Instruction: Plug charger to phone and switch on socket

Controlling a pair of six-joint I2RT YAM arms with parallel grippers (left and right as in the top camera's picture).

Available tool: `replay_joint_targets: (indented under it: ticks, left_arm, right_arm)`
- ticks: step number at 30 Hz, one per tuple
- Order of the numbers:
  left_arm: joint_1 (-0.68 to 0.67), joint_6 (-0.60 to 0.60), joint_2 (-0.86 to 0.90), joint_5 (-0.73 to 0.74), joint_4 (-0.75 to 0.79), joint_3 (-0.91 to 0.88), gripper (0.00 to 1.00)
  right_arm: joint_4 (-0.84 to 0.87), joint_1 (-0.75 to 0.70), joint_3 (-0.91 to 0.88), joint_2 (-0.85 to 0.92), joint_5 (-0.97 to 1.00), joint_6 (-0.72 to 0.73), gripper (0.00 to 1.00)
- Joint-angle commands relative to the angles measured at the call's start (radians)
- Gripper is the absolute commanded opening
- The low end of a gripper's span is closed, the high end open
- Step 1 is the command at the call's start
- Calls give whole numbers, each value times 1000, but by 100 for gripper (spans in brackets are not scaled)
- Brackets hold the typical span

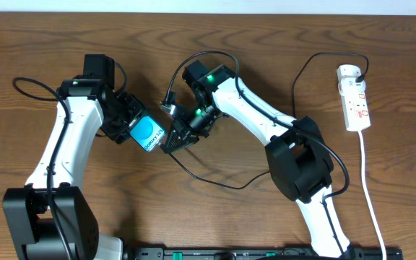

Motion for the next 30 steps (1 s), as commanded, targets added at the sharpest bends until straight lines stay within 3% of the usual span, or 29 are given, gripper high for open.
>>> replay_joint_targets:
  ticks: [1, 30]
  left_arm:
    - [1, -1, -8, -17, 0, 13, 7]
    - [0, -14, -8, 7, -5, 13, 7]
  right_arm:
    - [-3, 2, -6, 9, -32, 8, 1]
    - [21, 3, -6, 9, -50, 10, 1]
